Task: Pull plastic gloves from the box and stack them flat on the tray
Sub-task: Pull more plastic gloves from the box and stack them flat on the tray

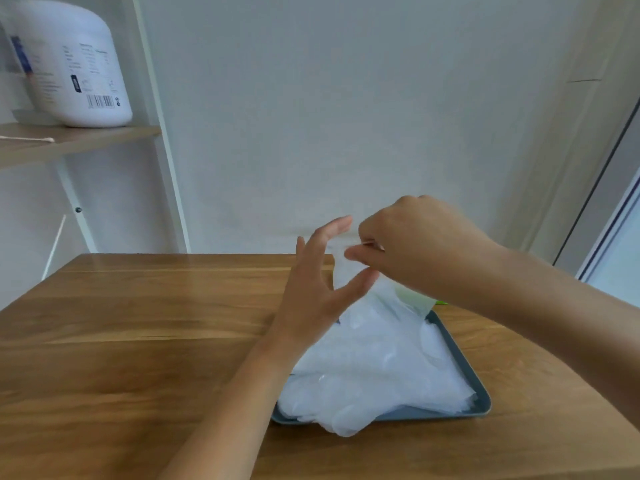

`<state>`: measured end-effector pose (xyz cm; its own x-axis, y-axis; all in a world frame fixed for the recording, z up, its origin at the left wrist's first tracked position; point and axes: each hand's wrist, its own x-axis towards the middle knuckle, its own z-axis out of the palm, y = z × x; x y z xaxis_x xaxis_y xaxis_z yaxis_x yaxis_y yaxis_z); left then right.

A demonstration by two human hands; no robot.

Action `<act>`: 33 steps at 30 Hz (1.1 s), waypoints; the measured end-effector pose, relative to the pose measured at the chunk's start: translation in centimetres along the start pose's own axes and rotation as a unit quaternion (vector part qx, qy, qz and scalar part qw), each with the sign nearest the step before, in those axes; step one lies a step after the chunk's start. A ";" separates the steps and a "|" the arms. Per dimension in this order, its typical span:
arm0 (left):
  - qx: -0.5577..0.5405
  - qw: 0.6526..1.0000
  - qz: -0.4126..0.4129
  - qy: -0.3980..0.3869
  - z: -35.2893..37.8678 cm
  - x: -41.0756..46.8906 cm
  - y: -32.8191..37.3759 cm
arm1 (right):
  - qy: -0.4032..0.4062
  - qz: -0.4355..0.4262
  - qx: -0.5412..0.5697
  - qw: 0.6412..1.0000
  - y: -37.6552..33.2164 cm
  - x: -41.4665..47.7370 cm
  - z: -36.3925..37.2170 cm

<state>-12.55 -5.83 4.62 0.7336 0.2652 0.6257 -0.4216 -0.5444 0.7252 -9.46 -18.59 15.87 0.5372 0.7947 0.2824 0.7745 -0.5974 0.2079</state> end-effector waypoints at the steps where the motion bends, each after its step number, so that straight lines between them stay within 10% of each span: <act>1: 0.007 1.000 0.013 0.010 0.1 0.0 -0.1 | -0.002 -0.002 -0.008 1.000 -0.2 0.0 -0.1; 8: -0.024 0.990 -0.116 -0.073 -1.1 0.7 -1.6 | 0.020 0.050 0.174 0.983 2.0 0.0 -0.3; 16: -0.293 0.925 -0.233 -0.065 -2.9 1.3 -1.5 | -0.035 0.147 0.573 0.806 5.3 -1.4 0.8; 22: -0.168 0.939 -0.281 -0.107 -4.3 1.2 -3.3 | -0.067 0.203 0.633 0.744 6.3 -2.9 4.9; 28: 0.023 0.932 -0.314 -0.179 -3.6 1.0 -4.4 | -0.092 0.289 0.606 0.736 6.3 -4.8 9.9; 33: 0.124 0.921 -0.327 -0.174 -2.2 0.7 -6.7 | -0.121 0.315 0.443 0.831 6.8 -5.4 15.0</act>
<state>-10.36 -0.24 0.79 0.9316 0.3540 -0.0828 0.2742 -0.5346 0.7994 -2.08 -25.36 1.71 0.8973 0.4167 -0.1455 0.1987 -0.6757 -0.7099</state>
